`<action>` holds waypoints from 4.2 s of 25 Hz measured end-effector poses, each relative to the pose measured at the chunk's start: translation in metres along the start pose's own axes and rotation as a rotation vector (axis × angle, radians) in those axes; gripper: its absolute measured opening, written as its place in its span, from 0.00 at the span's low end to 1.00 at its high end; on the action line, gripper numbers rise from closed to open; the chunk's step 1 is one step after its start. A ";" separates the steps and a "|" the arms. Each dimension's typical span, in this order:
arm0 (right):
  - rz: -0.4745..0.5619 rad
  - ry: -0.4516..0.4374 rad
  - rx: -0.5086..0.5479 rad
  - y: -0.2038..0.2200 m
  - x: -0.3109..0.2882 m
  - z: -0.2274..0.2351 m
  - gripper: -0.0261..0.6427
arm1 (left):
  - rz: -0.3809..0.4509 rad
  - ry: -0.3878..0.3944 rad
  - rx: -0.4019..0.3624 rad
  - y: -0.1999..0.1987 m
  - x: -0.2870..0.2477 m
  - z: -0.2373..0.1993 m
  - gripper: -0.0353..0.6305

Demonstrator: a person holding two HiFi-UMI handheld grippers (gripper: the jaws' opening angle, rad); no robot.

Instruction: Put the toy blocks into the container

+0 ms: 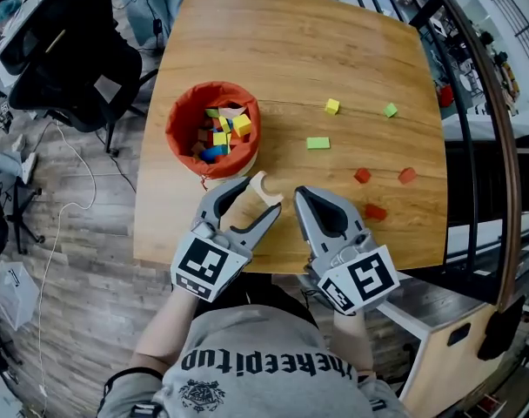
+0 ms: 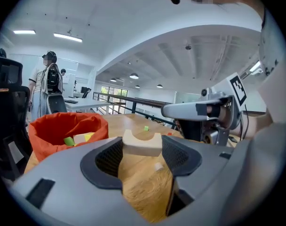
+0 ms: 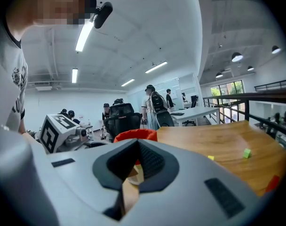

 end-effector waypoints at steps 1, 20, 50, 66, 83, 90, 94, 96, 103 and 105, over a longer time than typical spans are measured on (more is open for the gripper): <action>0.002 -0.003 0.002 -0.001 -0.001 -0.001 0.06 | 0.006 -0.004 0.001 -0.003 0.002 -0.001 0.46; 0.019 -0.096 0.043 -0.017 -0.029 -0.031 0.06 | 0.062 -0.156 -0.007 -0.024 0.042 -0.049 0.46; -0.009 -0.078 0.070 -0.026 -0.073 -0.035 0.06 | 0.038 -0.241 -0.002 -0.011 0.038 -0.122 0.46; -0.015 -0.076 0.065 -0.024 -0.078 -0.035 0.06 | -0.003 -0.252 -0.040 0.000 0.037 -0.128 0.46; -0.002 -0.066 0.068 -0.026 -0.074 -0.038 0.06 | 0.033 -0.265 -0.045 -0.009 0.043 -0.126 0.25; 0.015 -0.028 0.067 -0.027 -0.064 -0.034 0.06 | 0.067 -0.211 -0.063 -0.020 0.040 -0.116 0.09; 0.026 0.010 0.062 -0.027 -0.054 -0.029 0.06 | 0.082 -0.145 -0.080 -0.028 0.031 -0.103 0.07; 0.034 0.035 0.058 -0.027 -0.047 -0.026 0.06 | 0.088 -0.108 -0.096 -0.033 0.025 -0.094 0.07; 0.060 0.114 0.047 -0.028 -0.022 -0.014 0.06 | 0.114 0.015 -0.131 -0.049 0.006 -0.059 0.07; 0.067 0.140 0.044 -0.028 -0.014 -0.010 0.06 | 0.121 0.049 -0.136 -0.051 0.000 -0.050 0.07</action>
Point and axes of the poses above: the fingertips, and each gripper's own axes: x backward along the fingers, z to its right, y out of its underside, the point moved 2 cm from there along x, backward along the fingers, and after that the axes turned 13 degrees about -x, right-handed, at the moved point
